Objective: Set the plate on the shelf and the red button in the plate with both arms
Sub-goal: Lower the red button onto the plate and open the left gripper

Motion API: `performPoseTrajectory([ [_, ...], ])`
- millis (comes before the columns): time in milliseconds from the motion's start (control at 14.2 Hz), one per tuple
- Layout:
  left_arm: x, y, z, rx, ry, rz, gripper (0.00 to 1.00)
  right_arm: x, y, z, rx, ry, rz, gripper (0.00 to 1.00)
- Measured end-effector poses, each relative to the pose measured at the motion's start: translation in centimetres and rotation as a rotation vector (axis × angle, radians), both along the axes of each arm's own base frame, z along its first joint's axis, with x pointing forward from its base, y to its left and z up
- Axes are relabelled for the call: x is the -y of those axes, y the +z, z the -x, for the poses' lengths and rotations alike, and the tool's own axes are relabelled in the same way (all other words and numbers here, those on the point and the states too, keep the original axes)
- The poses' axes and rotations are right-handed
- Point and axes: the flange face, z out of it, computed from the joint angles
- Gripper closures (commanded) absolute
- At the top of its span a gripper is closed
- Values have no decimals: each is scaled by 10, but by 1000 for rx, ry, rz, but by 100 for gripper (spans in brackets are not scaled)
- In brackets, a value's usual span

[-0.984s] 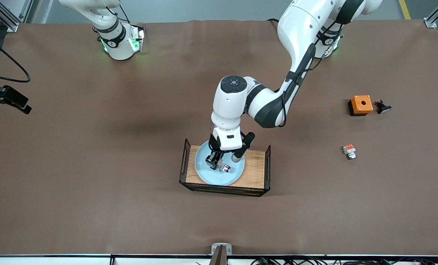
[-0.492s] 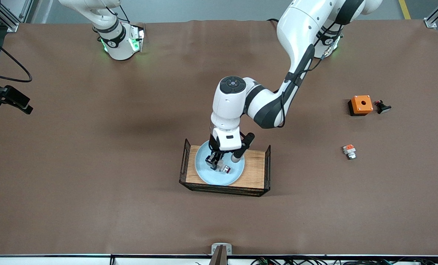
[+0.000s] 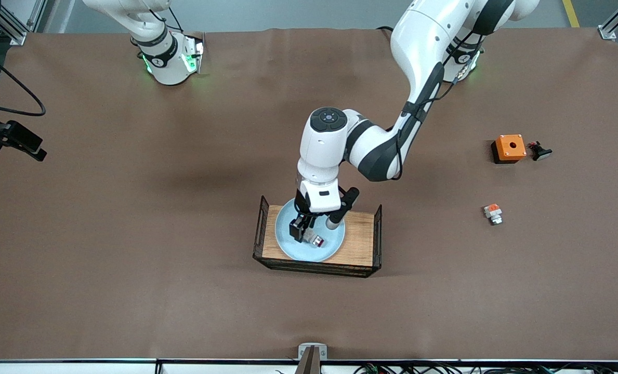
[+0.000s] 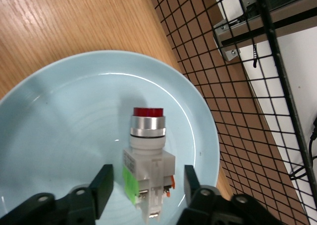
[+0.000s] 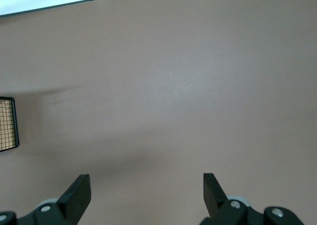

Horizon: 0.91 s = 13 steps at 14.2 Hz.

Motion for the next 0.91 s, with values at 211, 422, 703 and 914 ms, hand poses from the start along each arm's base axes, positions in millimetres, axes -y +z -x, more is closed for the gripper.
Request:
performPoseTrajectory([
  [211, -4, 3, -3, -5, 8, -12, 0, 0, 0, 0, 0, 0, 0, 0],
  [422, -10, 19, -4, -26, 19, -45, 0, 0, 0, 0, 0, 1, 0, 0],
  [703, -19, 62, 5, -67, 33, -101, 0, -1, 0, 0, 0, 2, 0, 0],
  [914, -25, 96, 17, -95, 16, -142, 0, -3, 0, 0, 0, 5, 0, 0],
])
